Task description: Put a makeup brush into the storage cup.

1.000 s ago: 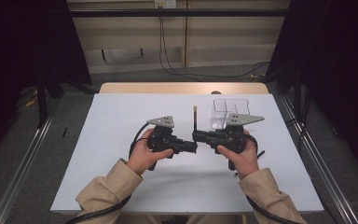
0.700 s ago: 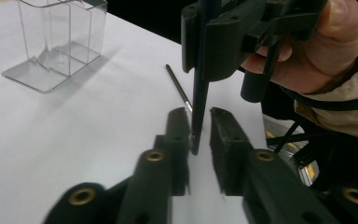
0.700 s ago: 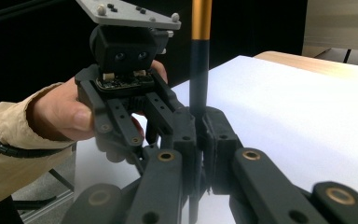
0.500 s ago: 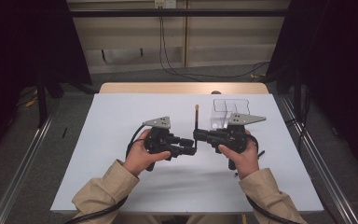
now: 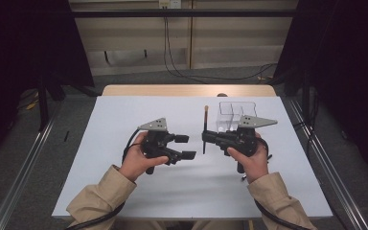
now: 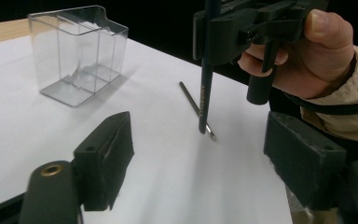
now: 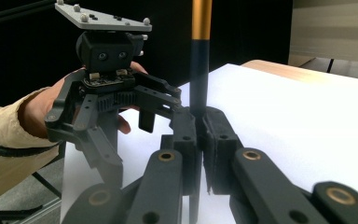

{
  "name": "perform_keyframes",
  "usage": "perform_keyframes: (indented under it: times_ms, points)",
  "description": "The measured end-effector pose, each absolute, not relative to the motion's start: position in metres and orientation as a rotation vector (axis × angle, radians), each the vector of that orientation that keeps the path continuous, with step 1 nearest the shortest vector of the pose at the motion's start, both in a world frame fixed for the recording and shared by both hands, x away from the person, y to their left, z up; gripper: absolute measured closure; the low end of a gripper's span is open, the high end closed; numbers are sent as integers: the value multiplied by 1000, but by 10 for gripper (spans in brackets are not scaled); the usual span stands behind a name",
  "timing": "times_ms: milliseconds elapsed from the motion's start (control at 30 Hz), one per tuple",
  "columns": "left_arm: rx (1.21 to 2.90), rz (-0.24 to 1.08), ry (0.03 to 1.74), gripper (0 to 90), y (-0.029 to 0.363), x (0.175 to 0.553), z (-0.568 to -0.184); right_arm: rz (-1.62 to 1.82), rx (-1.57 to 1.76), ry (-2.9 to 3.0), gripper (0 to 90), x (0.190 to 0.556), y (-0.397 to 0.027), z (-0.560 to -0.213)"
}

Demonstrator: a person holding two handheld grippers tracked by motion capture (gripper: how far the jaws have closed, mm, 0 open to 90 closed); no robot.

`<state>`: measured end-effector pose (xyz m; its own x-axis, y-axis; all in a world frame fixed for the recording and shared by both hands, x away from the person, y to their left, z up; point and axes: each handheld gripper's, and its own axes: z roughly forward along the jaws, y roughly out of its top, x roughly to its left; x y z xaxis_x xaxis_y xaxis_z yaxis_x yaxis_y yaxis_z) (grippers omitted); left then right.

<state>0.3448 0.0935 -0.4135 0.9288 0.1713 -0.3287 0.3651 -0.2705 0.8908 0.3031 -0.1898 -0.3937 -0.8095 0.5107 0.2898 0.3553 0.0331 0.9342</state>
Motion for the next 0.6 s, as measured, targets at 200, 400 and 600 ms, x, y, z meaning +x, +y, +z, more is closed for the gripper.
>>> perform_keyframes:
  times_ms: [200, 400, 600]
  points:
    - [1874, -169, 397, 140, 103, 346, -416, 1890, 915, 2145, 844, 304, -195, -393]
    - [1865, -139, 408, 84, 115, 347, -417, 1879, 922, 2130, 844, 304, -200, -394]
    - [1847, -109, 440, 53, 131, 347, -415, 1869, 929, 2101, 844, 305, -207, -393]
